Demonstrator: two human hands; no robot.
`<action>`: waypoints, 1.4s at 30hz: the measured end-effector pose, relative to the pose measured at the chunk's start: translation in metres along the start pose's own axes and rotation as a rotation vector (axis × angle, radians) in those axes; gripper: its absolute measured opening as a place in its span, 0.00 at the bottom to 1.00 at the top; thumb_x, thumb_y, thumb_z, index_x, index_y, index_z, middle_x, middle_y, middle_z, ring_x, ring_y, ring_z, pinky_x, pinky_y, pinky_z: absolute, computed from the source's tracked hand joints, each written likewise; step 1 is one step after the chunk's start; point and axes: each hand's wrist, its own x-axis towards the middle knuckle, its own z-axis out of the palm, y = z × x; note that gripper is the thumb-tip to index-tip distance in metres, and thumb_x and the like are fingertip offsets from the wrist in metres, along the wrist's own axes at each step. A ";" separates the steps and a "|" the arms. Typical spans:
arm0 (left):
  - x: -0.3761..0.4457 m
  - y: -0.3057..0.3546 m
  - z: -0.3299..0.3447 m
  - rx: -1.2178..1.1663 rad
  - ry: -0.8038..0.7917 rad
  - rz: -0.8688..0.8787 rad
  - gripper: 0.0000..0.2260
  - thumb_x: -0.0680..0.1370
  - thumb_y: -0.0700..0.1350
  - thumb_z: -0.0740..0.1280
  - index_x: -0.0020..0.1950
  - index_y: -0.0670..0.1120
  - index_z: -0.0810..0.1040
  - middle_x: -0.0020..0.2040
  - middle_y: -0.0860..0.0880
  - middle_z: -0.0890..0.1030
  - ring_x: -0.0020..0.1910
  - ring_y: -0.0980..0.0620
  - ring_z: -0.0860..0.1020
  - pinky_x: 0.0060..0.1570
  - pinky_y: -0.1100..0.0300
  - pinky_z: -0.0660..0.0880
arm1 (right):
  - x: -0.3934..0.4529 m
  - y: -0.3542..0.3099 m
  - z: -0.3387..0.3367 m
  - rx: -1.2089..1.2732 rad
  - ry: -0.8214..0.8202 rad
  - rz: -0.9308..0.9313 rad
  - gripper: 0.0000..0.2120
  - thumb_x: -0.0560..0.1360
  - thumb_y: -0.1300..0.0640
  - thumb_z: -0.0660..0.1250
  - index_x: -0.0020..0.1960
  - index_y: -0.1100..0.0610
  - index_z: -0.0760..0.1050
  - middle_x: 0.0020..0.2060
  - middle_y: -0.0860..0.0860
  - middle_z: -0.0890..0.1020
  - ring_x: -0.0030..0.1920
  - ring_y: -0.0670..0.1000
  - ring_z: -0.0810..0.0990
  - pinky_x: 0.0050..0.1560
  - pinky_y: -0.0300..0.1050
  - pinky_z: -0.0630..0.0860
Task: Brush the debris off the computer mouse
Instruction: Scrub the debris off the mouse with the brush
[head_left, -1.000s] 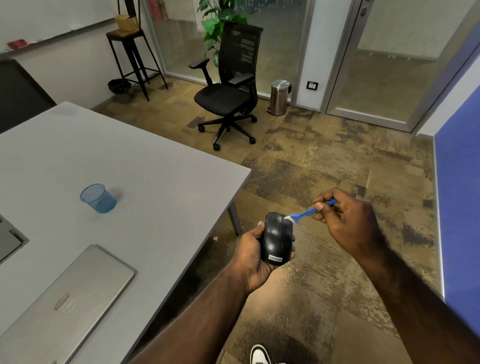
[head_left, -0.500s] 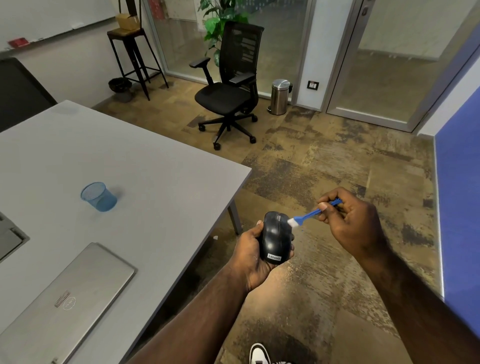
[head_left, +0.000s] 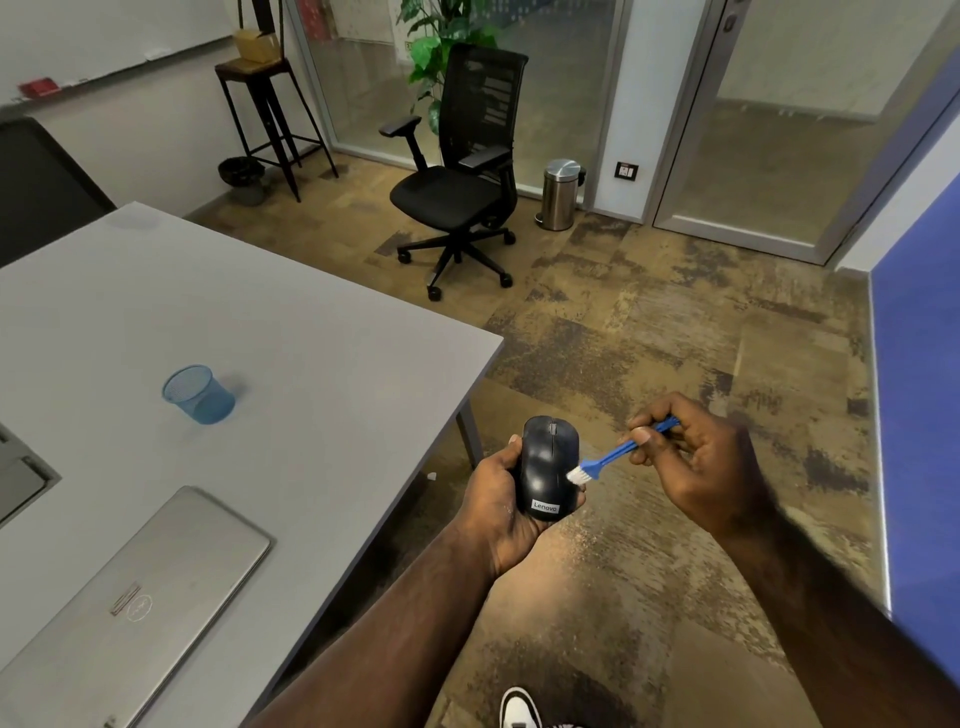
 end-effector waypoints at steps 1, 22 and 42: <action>0.000 0.000 -0.001 0.002 -0.009 -0.007 0.22 0.83 0.53 0.52 0.64 0.38 0.73 0.55 0.34 0.79 0.43 0.38 0.79 0.36 0.51 0.81 | 0.001 0.000 0.001 -0.026 0.018 0.008 0.08 0.77 0.64 0.67 0.48 0.51 0.77 0.36 0.44 0.83 0.36 0.42 0.84 0.35 0.41 0.82; -0.002 0.000 -0.005 0.031 -0.090 -0.048 0.26 0.83 0.55 0.50 0.67 0.37 0.72 0.50 0.34 0.81 0.43 0.40 0.80 0.42 0.52 0.81 | 0.014 0.002 0.001 -0.127 0.122 0.103 0.05 0.77 0.53 0.64 0.48 0.44 0.76 0.32 0.41 0.82 0.35 0.40 0.84 0.34 0.46 0.83; 0.003 0.005 -0.005 -0.041 -0.063 -0.009 0.24 0.83 0.54 0.52 0.67 0.38 0.73 0.57 0.34 0.79 0.48 0.40 0.80 0.43 0.50 0.80 | 0.001 -0.008 0.004 0.061 -0.026 -0.011 0.03 0.76 0.56 0.65 0.46 0.49 0.77 0.36 0.45 0.83 0.35 0.44 0.84 0.34 0.44 0.82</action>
